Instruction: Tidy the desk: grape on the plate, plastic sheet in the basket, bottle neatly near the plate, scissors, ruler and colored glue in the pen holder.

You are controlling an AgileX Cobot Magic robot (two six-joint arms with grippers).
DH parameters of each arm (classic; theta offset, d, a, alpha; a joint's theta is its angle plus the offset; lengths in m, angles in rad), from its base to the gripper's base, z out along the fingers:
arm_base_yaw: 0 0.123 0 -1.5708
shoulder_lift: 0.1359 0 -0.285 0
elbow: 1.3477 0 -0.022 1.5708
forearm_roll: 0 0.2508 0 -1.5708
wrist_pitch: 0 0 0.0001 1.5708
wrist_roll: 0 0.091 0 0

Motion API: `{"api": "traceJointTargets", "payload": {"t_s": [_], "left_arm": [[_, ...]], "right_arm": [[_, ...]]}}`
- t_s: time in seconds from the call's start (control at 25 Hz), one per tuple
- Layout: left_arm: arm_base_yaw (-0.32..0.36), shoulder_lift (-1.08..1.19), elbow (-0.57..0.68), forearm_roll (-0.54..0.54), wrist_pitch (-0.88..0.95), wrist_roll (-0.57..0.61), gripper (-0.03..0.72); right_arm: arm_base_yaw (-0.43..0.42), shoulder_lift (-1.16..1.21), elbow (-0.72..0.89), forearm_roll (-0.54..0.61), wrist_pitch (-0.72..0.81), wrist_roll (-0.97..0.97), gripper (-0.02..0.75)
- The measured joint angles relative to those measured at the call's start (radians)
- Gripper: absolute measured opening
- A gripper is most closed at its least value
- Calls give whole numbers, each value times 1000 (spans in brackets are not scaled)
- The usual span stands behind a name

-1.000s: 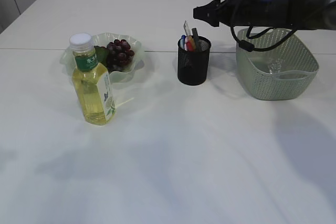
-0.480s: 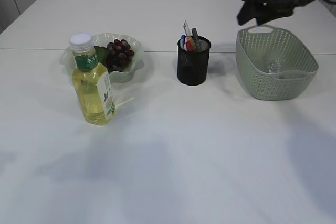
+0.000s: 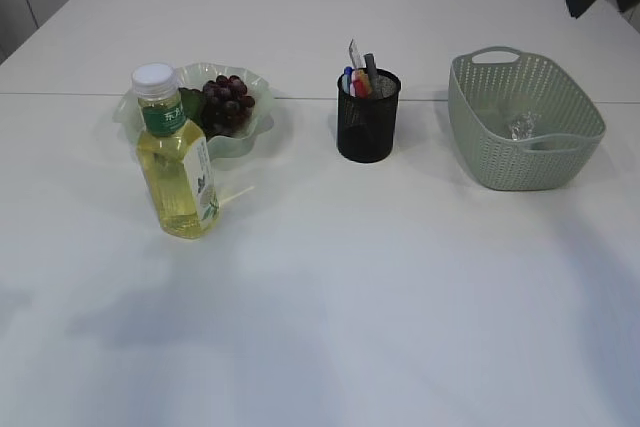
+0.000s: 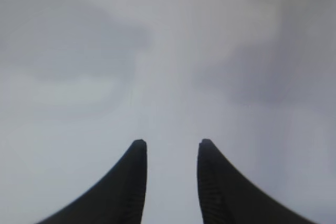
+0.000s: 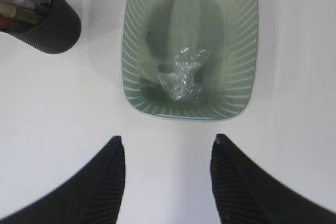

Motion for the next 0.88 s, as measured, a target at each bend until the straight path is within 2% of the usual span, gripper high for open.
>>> {"api": "traceJointTargets", "payload": {"t_s": [0.12, 0.36, 0.6, 0.88], "left_arm": [[0, 0, 0, 0, 13, 0, 260], [0, -32, 0, 0, 79, 0, 463], [0, -223, 0, 40, 96, 0, 484], [0, -466, 0, 100, 202, 0, 484]], "right_arm": [[0, -18, 0, 0, 22, 9, 417], [0, -98, 74, 0, 28, 9, 417], [0, -284, 251, 0, 28, 12, 417], [0, -536, 503, 8, 2, 79, 417]]}}
